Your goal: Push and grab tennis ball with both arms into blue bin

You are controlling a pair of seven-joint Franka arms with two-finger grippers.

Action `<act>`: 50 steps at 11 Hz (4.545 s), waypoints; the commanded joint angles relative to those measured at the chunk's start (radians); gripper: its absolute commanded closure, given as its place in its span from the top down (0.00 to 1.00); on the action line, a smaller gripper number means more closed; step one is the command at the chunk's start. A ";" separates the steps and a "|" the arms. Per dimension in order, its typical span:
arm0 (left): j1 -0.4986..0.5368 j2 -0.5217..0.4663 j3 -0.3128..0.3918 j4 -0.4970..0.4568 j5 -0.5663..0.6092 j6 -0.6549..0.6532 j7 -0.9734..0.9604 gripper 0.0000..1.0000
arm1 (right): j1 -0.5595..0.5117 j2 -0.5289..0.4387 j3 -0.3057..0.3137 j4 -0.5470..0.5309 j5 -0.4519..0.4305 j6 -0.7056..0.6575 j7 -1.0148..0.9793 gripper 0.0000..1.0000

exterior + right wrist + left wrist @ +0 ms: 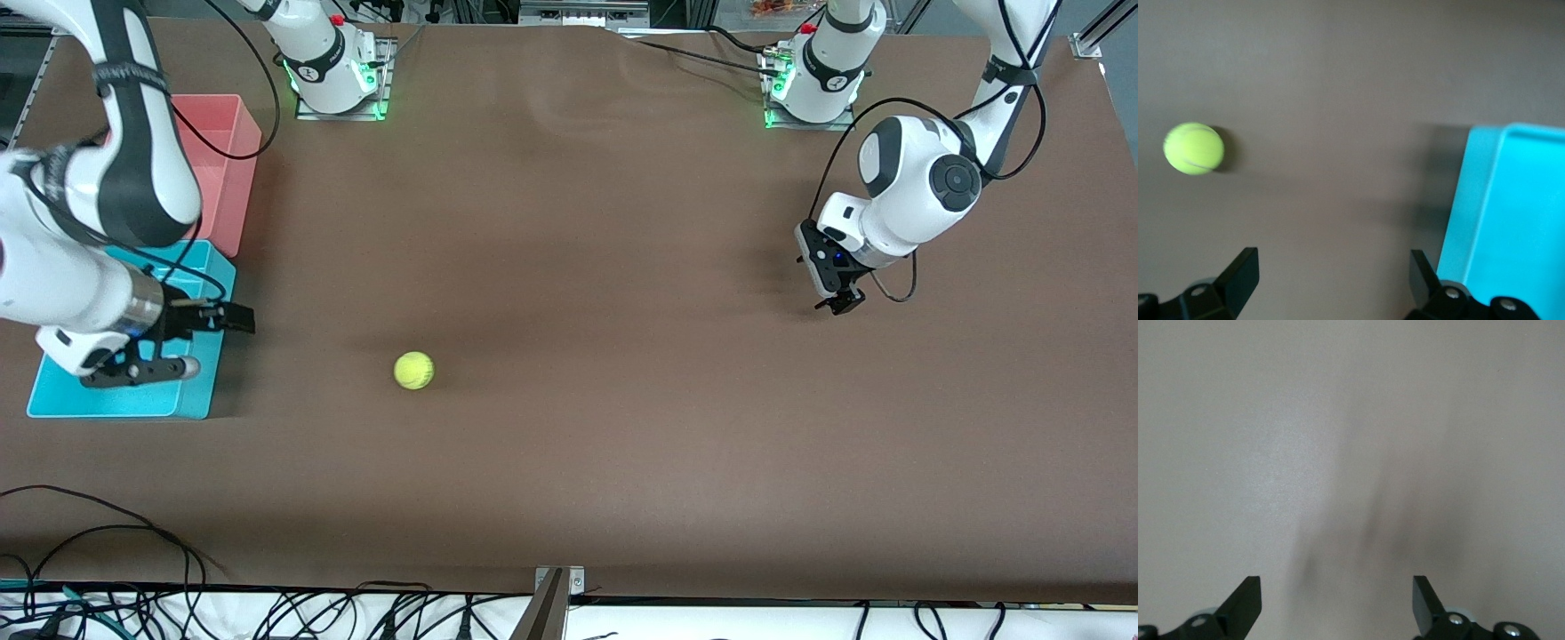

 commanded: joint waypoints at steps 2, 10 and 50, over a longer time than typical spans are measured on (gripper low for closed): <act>0.012 -0.101 0.001 -0.004 0.018 -0.020 0.014 1.00 | 0.001 0.103 0.010 0.010 0.088 0.215 -0.215 1.00; 0.003 -0.227 0.131 0.060 0.006 -0.090 0.011 1.00 | -0.009 0.362 0.002 0.011 0.016 0.564 -0.279 1.00; -0.148 -0.214 0.201 0.864 0.156 -1.042 -1.411 1.00 | -0.056 -0.110 -0.372 -0.630 0.009 0.509 -0.365 0.36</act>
